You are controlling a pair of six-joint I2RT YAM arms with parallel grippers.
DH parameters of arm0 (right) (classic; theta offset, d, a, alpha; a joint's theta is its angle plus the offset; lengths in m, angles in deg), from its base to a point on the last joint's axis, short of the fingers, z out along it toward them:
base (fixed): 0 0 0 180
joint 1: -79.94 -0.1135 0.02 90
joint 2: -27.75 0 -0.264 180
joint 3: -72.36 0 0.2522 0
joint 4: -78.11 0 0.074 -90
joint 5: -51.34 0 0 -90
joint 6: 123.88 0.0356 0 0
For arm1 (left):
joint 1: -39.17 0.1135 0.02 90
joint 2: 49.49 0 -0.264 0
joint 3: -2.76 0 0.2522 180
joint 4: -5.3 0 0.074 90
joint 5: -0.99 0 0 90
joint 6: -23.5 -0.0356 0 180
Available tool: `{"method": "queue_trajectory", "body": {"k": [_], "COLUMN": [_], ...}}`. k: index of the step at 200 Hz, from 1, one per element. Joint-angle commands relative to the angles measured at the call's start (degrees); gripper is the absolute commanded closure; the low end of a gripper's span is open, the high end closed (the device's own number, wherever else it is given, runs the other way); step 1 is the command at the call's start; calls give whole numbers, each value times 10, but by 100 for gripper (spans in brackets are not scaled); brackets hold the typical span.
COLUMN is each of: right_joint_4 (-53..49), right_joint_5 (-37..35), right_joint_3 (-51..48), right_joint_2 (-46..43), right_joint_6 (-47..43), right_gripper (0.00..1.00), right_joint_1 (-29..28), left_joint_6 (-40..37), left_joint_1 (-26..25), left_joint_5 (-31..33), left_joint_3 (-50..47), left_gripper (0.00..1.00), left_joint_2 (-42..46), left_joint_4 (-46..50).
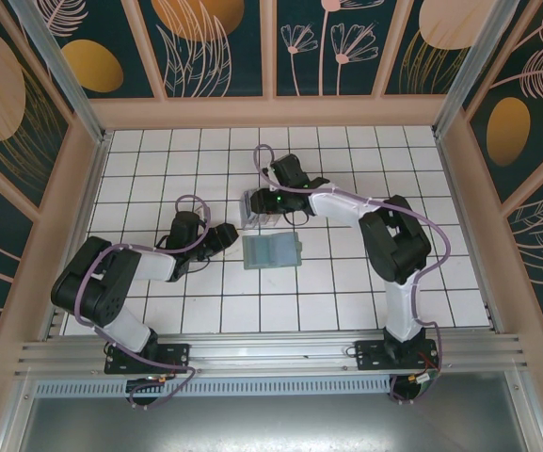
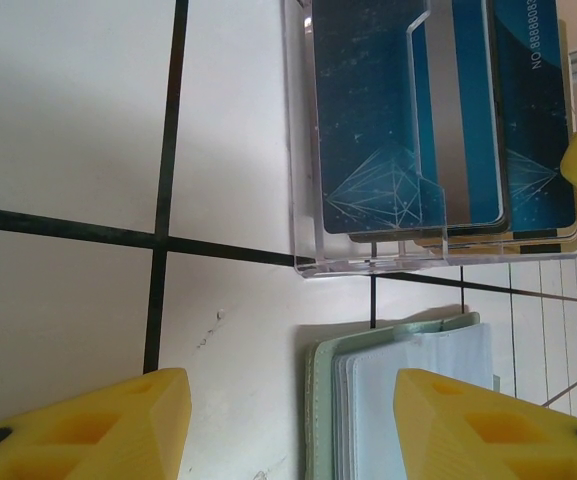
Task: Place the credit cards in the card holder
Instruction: Pick up the credit card from the storage box.
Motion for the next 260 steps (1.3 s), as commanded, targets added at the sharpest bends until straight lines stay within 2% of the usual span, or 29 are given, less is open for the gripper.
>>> {"method": "queue_trajectory", "body": {"k": [1, 100, 135, 219, 260], "right_joint_4": [35, 32, 26, -13, -8], "right_joint_5": [34, 43, 39, -33, -58], "right_joint_3": [-14, -12, -8, -12, -68], "right_joint_2": [-32, -30, -27, -57, -113], "right_joint_6": [12, 16, 16, 0, -6], "right_gripper": [60, 79, 90, 97, 99], "right_joint_1": [5, 5, 5, 6, 6], "left_joint_6": [3, 8, 8, 7, -3], "left_joint_1": [-1, -2, -1, -1, -1], "left_joint_5": [3, -6, -6, -6, -1], "left_joint_3": [-16, -18, -19, -17, -17], "left_gripper": [43, 43, 44, 44, 44], "left_joint_2": [-36, -50, -49, -60, -36], "left_joint_4": [21, 2, -2, 7, 27]}}
